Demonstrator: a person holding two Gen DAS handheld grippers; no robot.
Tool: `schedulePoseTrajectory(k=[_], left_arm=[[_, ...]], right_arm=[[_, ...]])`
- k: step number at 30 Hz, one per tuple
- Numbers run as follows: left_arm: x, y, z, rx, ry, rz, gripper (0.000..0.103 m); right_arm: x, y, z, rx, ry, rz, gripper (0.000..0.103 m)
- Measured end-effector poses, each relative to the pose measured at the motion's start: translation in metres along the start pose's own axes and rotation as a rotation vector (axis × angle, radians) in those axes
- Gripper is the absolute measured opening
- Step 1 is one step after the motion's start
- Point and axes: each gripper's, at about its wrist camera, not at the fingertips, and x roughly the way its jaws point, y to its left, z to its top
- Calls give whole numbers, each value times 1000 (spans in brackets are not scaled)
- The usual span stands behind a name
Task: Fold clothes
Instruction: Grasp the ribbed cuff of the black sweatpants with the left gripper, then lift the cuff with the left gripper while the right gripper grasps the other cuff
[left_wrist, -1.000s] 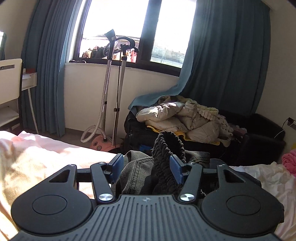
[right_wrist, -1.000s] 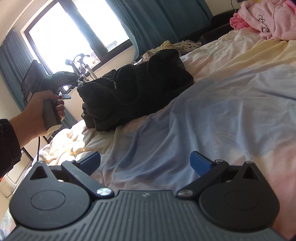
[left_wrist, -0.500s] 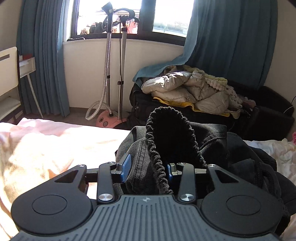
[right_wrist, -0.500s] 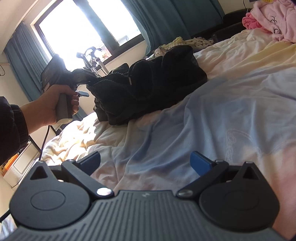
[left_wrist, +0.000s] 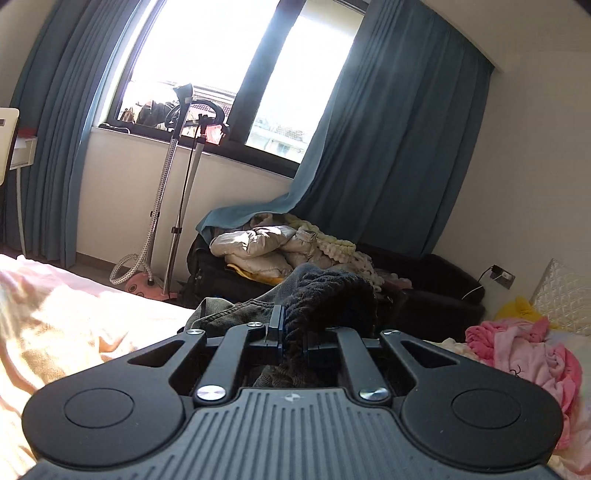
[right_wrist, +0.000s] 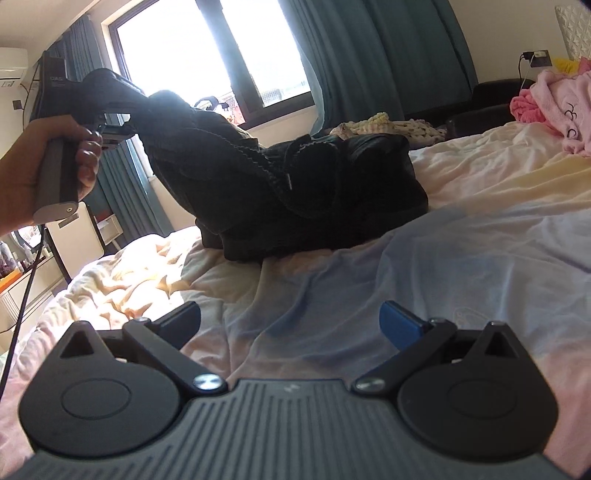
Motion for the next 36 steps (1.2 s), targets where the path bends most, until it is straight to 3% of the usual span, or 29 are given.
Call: schedulePoseTrajectory(k=[6, 9, 13, 15, 18, 21, 28, 30, 34, 35, 36], left_arm=[[-111, 34, -32, -22, 11, 28, 10], [-139, 65, -62, -53, 51, 76, 10], [-154, 115, -108, -132, 98, 180, 10], [-162, 136, -124, -126, 96, 203, 11], [-165, 149, -125, -84, 137, 185, 12], [-169, 151, -119, 1, 146, 119, 17], [-155, 152, -144, 137, 195, 139, 18], [-150, 149, -148, 179, 197, 153, 21], [-141, 139, -155, 279, 176, 171, 27], [-139, 135, -157, 310, 165, 178, 32], [-138, 131, -158, 332, 153, 192, 44]], right_arm=[[-18, 10, 5, -36, -43, 31, 103], [-20, 18, 2, -66, -19, 38, 103], [-17, 32, -10, -130, 52, 31, 103], [-17, 39, -15, -155, 79, 20, 103], [-24, 49, -22, -172, 99, 13, 103], [-29, 63, -33, -211, 132, 9, 103], [-14, 79, -49, -246, 173, -51, 101], [-6, 75, -49, -226, 170, -90, 90], [10, 66, -53, -231, 191, -200, 54], [11, 64, -52, -208, 193, -195, 53], [11, 61, -52, -185, 192, -184, 52]])
